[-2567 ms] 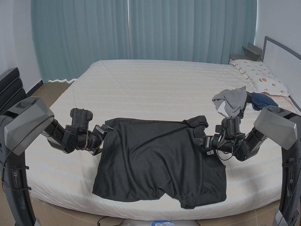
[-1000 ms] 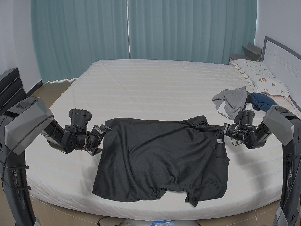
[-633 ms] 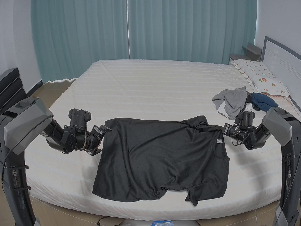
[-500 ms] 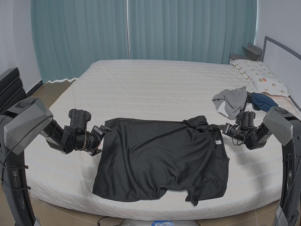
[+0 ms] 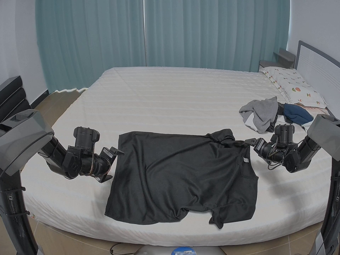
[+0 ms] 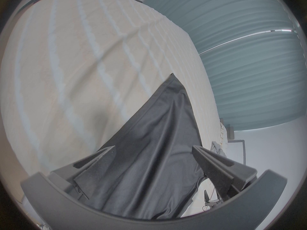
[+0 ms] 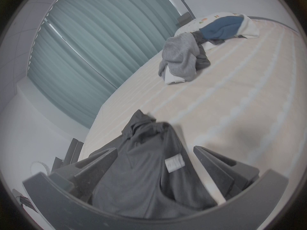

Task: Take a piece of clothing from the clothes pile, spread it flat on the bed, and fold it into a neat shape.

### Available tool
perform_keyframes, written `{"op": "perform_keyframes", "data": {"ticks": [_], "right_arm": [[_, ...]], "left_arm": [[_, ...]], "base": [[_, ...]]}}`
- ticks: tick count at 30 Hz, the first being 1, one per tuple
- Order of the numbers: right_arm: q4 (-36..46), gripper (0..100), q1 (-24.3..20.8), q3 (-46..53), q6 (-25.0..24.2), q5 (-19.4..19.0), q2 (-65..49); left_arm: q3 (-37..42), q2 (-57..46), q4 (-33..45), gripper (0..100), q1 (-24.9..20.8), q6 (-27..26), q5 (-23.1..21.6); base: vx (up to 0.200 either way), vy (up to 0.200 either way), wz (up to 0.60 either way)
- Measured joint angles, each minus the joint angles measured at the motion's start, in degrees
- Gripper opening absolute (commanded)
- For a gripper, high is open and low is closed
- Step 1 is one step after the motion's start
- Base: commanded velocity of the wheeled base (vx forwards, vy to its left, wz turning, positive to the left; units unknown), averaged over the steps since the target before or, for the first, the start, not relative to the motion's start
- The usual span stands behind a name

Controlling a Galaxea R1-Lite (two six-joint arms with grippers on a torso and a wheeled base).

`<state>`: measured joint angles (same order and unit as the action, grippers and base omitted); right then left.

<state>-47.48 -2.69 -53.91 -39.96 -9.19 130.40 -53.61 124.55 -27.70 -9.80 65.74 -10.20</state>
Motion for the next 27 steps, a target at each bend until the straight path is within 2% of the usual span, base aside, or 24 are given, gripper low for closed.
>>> {"op": "perform_keyframes", "data": {"ticks": [7, 11, 15, 22, 27], "right_arm": [[-1.4, 100, -1.9, 6.6, -4.9, -0.1, -4.2], [-2.2, 100, -2.4, 8.5, -7.2, 0.1, -5.2], [-2.3, 100, -2.6, 9.9, -7.3, 0.2, -5.5], [-2.3, 100, -3.0, 10.9, -7.2, 0.4, -5.9], [-2.3, 100, -3.6, 11.6, -6.2, 0.5, -5.9]], "left_arm": [[5.9, -1.3, -4.3, 100, -0.7, -0.1, 0.2], [8.2, -1.3, -5.2, 100, -1.3, -0.9, 1.0], [9.1, -1.3, -5.3, 100, -1.6, -2.3, 2.2], [10.2, -0.5, -5.3, 100, -1.8, -8.7, 5.5], [10.7, 0.3, -5.2, 100, -2.3, -9.5, 6.5]], "base": [[-0.200, 0.000, 0.00], [0.000, 0.000, 0.00], [0.000, 0.000, 0.00], [0.000, 0.000, 0.00], [0.000, 0.000, 0.00]]}}
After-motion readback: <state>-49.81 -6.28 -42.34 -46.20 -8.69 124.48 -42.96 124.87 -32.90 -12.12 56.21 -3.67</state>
